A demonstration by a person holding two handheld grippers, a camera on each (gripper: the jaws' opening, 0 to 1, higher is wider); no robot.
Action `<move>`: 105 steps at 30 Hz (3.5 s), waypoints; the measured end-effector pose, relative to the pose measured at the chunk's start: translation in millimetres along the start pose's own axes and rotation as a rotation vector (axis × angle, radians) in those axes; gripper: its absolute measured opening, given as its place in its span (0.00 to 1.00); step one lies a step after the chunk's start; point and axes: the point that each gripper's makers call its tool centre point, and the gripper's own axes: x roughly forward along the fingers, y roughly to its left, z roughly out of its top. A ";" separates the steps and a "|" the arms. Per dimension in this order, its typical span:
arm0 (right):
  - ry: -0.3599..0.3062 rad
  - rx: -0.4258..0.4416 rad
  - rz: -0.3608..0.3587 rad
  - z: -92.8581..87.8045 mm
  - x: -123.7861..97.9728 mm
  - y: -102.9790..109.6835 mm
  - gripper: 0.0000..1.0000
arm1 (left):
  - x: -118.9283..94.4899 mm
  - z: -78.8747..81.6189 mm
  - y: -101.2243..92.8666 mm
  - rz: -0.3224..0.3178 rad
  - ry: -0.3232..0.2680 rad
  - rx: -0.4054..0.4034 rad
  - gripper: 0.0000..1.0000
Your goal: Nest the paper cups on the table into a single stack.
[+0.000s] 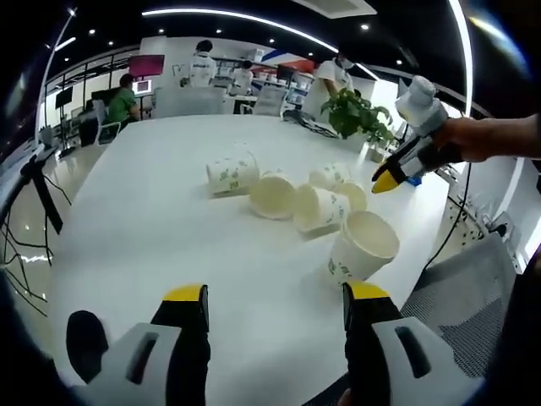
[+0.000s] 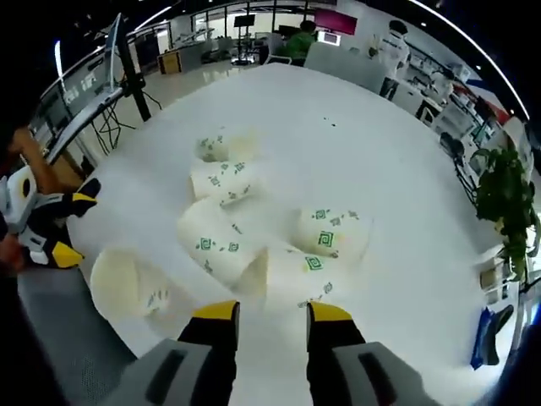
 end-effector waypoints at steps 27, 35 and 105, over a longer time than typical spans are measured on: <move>-0.057 0.087 -0.257 -9.6 37.7 -30.0 0.34 | -0.5 0.3 4.2 0.014 0.006 -0.016 0.63; -0.082 0.125 -0.259 -15.5 35.5 -43.6 0.15 | 1.5 -2.7 3.8 0.010 0.011 -0.011 0.63; -0.107 -0.103 0.141 42.7 -81.1 42.6 0.00 | 0.8 -1.8 -4.7 -0.027 0.004 0.011 0.62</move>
